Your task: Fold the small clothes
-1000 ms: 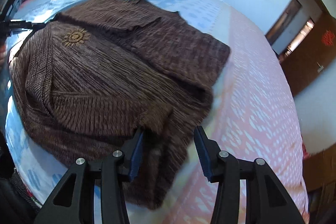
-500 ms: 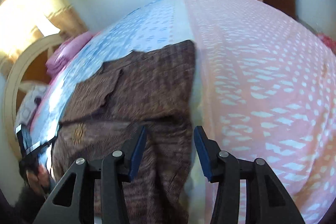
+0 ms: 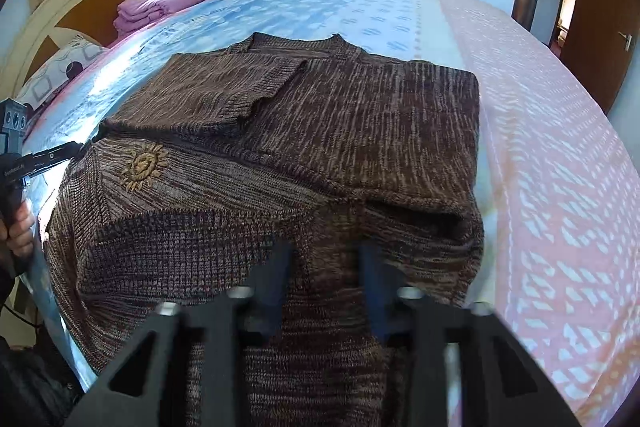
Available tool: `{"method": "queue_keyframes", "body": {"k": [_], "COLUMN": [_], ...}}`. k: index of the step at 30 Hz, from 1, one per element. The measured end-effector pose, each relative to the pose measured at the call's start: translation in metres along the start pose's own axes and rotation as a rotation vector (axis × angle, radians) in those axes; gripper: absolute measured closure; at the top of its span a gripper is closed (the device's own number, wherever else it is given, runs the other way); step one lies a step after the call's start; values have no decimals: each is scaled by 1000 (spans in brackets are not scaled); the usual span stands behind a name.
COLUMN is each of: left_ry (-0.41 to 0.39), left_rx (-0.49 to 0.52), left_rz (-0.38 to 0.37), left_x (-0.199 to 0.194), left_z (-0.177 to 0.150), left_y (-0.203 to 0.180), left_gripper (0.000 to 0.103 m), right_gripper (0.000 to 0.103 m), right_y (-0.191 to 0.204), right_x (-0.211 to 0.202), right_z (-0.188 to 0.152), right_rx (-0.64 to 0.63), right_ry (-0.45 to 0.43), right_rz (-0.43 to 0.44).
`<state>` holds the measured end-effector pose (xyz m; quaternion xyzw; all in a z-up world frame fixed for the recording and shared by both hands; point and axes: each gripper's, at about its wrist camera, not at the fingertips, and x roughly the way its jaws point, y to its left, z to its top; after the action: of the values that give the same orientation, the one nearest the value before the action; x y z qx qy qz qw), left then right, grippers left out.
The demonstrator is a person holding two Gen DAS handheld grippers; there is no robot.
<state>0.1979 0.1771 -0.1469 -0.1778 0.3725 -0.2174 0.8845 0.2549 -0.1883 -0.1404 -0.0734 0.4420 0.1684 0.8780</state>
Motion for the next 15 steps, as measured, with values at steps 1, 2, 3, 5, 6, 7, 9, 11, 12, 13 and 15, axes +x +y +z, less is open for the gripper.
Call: {"method": "queue_keyframes", "body": {"k": [1, 2, 3, 5, 6, 7, 9, 11, 12, 13, 15], "left_ry": [7, 21, 37, 51, 49, 53, 56, 64, 62, 56, 45], "left_rx": [20, 41, 54, 60, 65, 69, 72, 81, 83, 88, 100], "left_rz": [0, 18, 38, 52, 56, 58, 62, 70, 73, 79, 94], "left_x": [2, 5, 11, 17, 17, 18, 19, 21, 20, 19, 17], "left_z": [0, 0, 0, -2, -1, 0, 0, -2, -2, -3, -4], "left_y": [-3, -7, -8, -8, -9, -10, -10, -12, -13, -14, -18], "left_gripper": [63, 63, 63, 63, 63, 63, 68, 92, 92, 94, 98], "right_gripper": [89, 90, 90, 90, 90, 90, 90, 90, 90, 90, 92], "right_y": [-1, -2, -1, 0, 0, 1, 2, 2, 2, 3, 5], "right_x": [-2, -3, -3, -3, -3, -2, -1, -1, -1, -2, -5], "right_z": [-2, -4, -6, -8, -7, -6, -5, -5, -5, -5, -5], "right_rx": [8, 12, 15, 21, 24, 25, 22, 26, 32, 39, 58], "right_ry": [0, 0, -2, -11, -12, -12, -11, -11, -11, -11, -11], "right_rz": [4, 4, 1, -7, -12, -17, -26, -32, -37, -44, -58]}}
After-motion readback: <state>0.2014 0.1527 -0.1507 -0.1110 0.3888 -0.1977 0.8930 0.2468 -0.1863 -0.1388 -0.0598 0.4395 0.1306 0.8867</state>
